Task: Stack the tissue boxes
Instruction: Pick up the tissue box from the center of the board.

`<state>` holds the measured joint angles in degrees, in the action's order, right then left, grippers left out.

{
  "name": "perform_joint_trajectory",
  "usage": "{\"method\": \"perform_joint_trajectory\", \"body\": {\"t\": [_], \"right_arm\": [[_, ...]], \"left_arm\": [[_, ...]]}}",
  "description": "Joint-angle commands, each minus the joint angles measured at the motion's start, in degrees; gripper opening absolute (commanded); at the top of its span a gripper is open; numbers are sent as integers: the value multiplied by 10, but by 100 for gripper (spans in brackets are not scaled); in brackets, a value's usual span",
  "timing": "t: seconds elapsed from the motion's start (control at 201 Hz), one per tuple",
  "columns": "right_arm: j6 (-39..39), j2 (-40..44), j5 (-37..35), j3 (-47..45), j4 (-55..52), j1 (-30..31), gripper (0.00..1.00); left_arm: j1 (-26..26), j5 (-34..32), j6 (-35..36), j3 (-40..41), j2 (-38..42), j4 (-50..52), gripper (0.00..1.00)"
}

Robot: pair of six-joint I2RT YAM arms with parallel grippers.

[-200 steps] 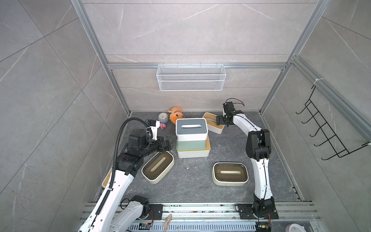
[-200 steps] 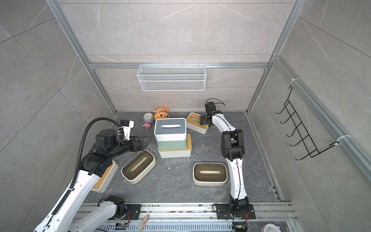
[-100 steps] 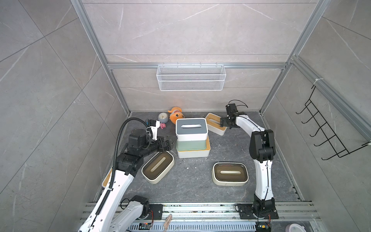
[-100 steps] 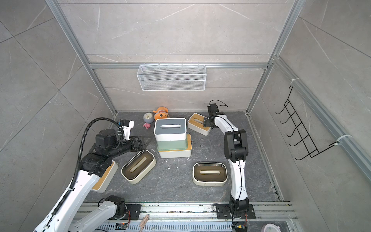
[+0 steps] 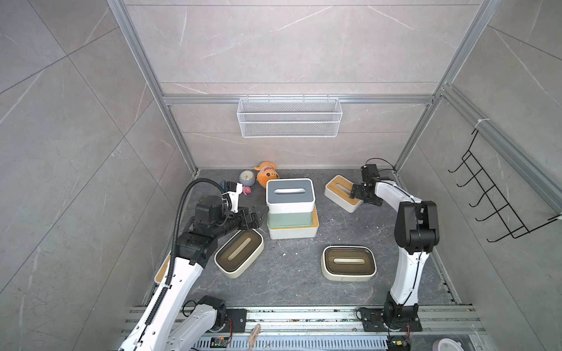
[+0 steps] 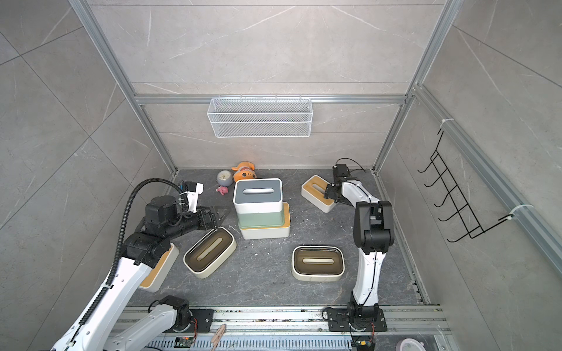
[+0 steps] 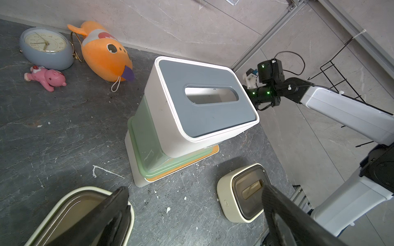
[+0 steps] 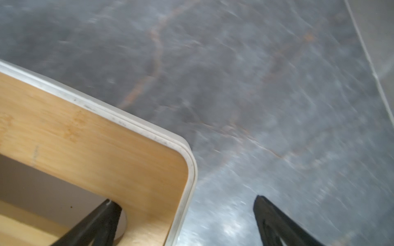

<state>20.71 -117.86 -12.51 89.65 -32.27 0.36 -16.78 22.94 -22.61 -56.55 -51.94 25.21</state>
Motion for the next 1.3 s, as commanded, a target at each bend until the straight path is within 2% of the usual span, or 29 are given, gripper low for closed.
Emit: {"method": "perform_joint_trajectory", "body": {"t": [0.0, 0.264, 0.374, 0.543, 0.818, 1.067, 1.296], "right_arm": [[24, 44, -5, -17, -1, -8, 100], [-69, 112, 5, -26, -2, 55, 100], [-115, 107, 33, -47, -17, 65, 100], [-156, 79, 25, -51, -19, 64, 100], [-185, 32, 68, -8, -32, 50, 100], [-202, 18, 58, 20, -32, 49, 100], [-208, -30, 72, 62, -54, 49, 100]], "left_arm": [[-2, 17, -5, -2, 10, -22, 99], [-2, 13, -3, -2, 21, -22, 99], [-2, 16, -3, 0, 29, -27, 99], [-3, 22, -3, 1, 25, -30, 99], [-7, 23, -2, 0, 25, -28, 99], [-10, 22, -3, 0, 22, -27, 99], [-10, 19, -2, 1, 21, -26, 99]]}}
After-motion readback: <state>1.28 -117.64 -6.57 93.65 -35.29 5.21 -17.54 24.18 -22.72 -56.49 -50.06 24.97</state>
